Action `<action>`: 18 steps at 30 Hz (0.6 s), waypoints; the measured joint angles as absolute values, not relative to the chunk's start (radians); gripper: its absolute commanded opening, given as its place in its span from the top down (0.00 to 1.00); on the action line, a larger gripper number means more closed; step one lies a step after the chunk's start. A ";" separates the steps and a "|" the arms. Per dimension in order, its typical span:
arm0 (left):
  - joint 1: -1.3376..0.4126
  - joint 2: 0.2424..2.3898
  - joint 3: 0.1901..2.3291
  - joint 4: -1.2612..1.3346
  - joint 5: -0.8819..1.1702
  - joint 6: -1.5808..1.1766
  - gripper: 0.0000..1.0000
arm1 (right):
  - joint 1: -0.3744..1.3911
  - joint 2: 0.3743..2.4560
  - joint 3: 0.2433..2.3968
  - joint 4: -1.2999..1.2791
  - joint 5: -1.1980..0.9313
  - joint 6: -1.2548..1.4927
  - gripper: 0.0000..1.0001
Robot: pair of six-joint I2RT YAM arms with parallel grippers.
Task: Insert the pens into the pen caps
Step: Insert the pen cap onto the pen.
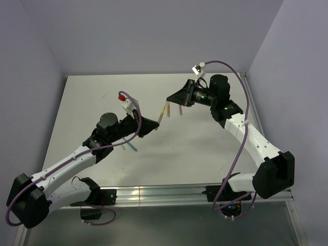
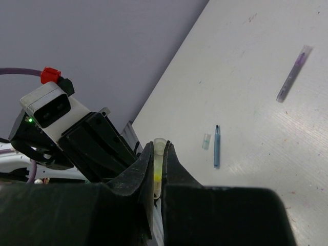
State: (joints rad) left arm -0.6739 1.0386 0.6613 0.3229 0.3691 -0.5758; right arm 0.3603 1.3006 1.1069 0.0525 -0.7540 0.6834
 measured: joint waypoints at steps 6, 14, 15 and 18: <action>-0.674 1.040 0.661 0.324 0.370 -0.576 1.00 | 0.369 1.306 1.107 0.054 -0.754 0.686 1.00; -0.674 1.044 0.661 0.324 0.368 -0.576 1.00 | 0.376 1.317 1.107 0.053 -0.754 0.690 1.00; -0.674 1.044 0.661 0.324 0.366 -0.576 1.00 | 0.377 1.317 1.107 0.053 -0.754 0.690 1.00; -0.674 1.037 0.661 0.324 0.353 -0.576 1.00 | 0.380 1.317 1.107 0.053 -0.754 0.690 1.00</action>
State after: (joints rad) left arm -0.6739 1.0370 0.6613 0.3241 0.3527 -0.5758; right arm 0.3798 1.3167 1.1069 0.0532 -0.7540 0.6899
